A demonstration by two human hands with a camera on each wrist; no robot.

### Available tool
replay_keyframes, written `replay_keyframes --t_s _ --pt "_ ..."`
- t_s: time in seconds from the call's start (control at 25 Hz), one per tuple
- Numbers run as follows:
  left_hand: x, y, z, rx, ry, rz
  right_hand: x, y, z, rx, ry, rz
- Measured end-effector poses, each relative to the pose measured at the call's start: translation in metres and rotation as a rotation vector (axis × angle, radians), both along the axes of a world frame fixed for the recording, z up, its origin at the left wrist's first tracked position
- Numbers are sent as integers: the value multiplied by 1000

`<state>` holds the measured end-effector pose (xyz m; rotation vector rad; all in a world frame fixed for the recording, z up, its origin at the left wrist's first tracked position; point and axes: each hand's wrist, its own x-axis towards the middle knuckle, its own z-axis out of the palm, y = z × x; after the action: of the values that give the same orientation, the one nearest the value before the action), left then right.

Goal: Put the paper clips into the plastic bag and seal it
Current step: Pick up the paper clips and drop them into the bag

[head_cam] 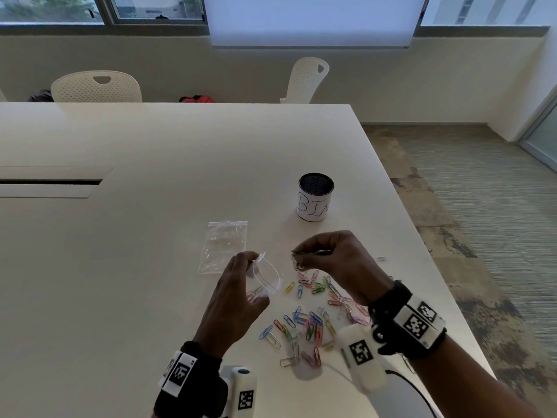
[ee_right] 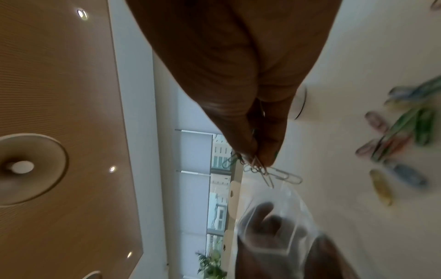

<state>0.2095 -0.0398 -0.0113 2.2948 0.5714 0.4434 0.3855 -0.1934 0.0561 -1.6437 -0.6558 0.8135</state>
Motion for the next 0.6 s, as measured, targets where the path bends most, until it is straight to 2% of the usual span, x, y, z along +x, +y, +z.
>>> replay_keyframes --t_s 0.16,0.36,0.6 --pt "0 0 4 -23 -26 -5 -31 30 4 19 -118 -30" --pt "-5 4 6 -79 -36 -7 -57 44 -4 -55 -477 26" --pt "-6 8 7 -92 -55 -40 -63 49 9 -152 -617 153"
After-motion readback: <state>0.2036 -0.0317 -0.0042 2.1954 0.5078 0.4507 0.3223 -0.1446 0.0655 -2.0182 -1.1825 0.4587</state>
